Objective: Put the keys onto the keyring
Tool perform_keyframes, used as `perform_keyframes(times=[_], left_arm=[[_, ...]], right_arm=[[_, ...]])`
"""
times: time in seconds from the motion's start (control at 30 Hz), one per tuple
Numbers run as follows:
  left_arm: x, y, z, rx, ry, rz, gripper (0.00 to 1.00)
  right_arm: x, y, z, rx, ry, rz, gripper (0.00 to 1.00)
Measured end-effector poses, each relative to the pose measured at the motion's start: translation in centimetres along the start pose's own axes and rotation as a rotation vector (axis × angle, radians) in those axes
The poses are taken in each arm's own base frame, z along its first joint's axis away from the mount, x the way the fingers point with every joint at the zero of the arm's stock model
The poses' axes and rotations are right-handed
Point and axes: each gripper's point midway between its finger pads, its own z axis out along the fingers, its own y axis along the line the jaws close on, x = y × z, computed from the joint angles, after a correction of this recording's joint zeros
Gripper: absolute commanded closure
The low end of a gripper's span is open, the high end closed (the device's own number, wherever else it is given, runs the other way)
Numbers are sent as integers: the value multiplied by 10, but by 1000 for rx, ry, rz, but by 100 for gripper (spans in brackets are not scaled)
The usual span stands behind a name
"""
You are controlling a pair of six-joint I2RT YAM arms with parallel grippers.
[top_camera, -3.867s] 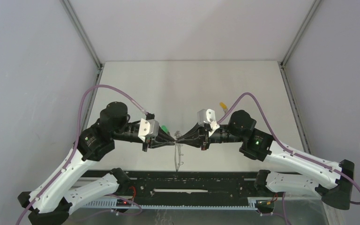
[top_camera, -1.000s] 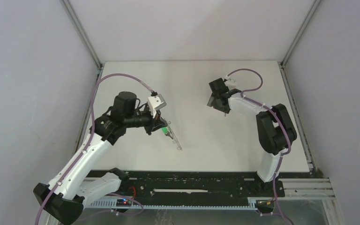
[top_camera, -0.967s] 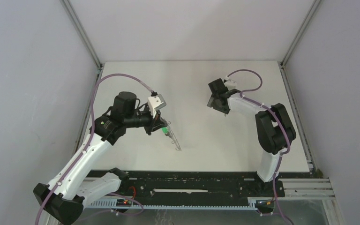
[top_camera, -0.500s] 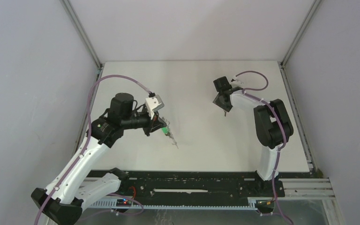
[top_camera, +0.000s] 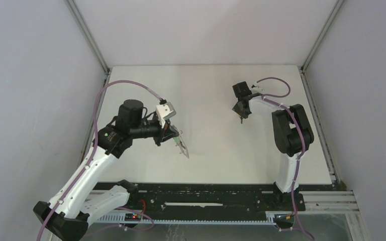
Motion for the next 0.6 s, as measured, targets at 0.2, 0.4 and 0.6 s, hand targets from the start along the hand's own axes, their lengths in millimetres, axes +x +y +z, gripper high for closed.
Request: perform_keyframes(times=[0.2,0.4,0.6], left_arm=[[0,0,0,0,0,0,100],[1,0,0,1,4,-2,100],[2,-1,0,2,9,-6,100]], right_arm=[[0,-1,3,2,4,8,68],[-1,-1,4,0,2,12,89],[-1,-1,4,0,1,2,100]])
